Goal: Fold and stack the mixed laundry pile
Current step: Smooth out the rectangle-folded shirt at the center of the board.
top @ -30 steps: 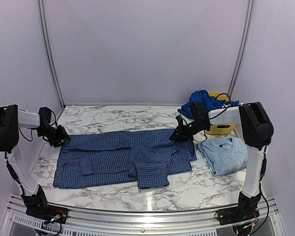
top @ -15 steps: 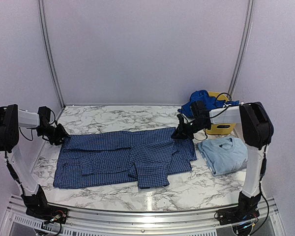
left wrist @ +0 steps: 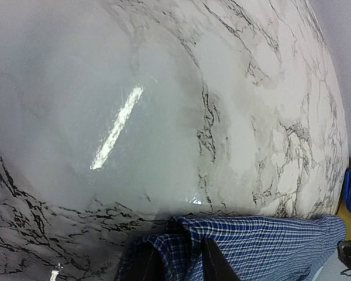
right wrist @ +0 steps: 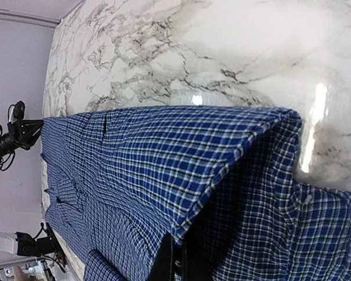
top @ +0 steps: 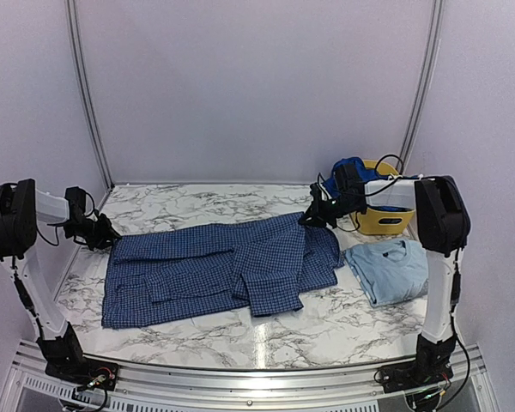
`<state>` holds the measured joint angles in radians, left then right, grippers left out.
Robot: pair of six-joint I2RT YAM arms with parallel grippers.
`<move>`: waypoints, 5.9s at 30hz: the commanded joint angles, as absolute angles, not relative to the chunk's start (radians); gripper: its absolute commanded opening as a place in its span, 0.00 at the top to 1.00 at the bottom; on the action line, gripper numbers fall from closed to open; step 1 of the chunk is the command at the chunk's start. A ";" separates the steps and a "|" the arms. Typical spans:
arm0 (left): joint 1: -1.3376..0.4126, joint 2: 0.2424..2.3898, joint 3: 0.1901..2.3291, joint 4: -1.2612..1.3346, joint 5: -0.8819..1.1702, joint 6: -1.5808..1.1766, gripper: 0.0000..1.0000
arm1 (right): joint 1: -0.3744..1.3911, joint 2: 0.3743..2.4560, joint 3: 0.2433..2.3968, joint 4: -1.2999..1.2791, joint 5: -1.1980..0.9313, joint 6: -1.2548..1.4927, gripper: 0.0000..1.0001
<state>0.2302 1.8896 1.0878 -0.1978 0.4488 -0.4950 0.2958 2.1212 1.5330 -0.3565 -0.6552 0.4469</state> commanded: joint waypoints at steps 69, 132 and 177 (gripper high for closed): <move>0.273 1.943 1.054 0.044 0.649 -0.651 0.75 | 0.235 2.317 1.815 -0.279 -0.772 0.554 1.00; -0.177 1.705 1.088 -0.301 0.360 -0.408 0.01 | 0.291 2.105 1.488 -0.430 -0.744 0.340 0.71; -0.860 1.789 1.115 -0.118 0.385 -0.423 0.01 | 0.537 1.709 0.958 -0.436 -0.636 0.130 0.62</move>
<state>-0.8028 1.7184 1.0889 -0.2150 0.3340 -0.3042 0.5358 1.7187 0.9764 -0.4824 -0.5850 0.0784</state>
